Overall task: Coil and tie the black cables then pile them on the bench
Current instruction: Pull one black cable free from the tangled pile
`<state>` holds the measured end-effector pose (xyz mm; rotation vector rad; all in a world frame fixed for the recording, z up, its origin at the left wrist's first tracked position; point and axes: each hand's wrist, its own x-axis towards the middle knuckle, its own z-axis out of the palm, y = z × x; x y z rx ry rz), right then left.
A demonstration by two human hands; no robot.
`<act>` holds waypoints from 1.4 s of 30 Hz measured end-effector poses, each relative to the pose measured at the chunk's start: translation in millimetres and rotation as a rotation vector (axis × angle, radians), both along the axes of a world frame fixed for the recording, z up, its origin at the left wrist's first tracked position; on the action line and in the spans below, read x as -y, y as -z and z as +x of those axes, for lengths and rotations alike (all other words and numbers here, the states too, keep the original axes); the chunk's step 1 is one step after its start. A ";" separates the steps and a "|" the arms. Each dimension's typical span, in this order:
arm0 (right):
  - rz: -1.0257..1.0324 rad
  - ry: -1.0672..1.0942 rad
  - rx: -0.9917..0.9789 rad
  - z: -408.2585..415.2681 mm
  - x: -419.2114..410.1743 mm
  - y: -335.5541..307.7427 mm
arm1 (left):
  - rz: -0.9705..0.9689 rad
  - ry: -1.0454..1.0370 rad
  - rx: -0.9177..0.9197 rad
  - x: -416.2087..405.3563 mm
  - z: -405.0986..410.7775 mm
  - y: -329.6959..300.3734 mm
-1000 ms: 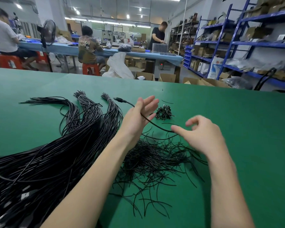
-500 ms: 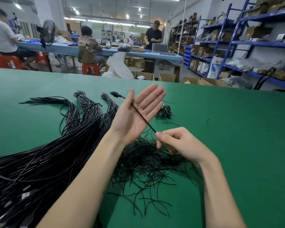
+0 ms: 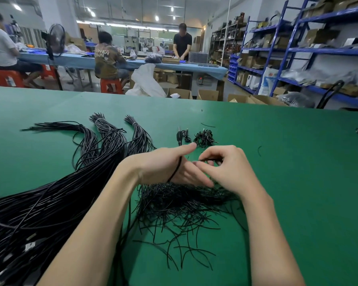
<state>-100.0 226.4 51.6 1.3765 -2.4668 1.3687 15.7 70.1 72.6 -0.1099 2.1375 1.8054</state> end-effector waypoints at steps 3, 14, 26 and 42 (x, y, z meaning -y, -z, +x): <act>0.013 0.076 -0.098 4.8 7.4 -7.0 | -0.106 -0.091 -0.024 -8.5 -5.4 2.1; -0.199 -0.176 0.221 12.9 12.5 -17.0 | 0.298 -0.477 -0.397 2.7 -11.4 5.2; 0.110 -0.323 0.356 4.0 19.9 31.2 | 0.796 -0.186 -0.523 9.9 -0.1 0.0; 0.060 0.166 -0.177 -7.9 0.6 -6.9 | 0.054 -0.146 -0.059 12.8 -1.8 5.0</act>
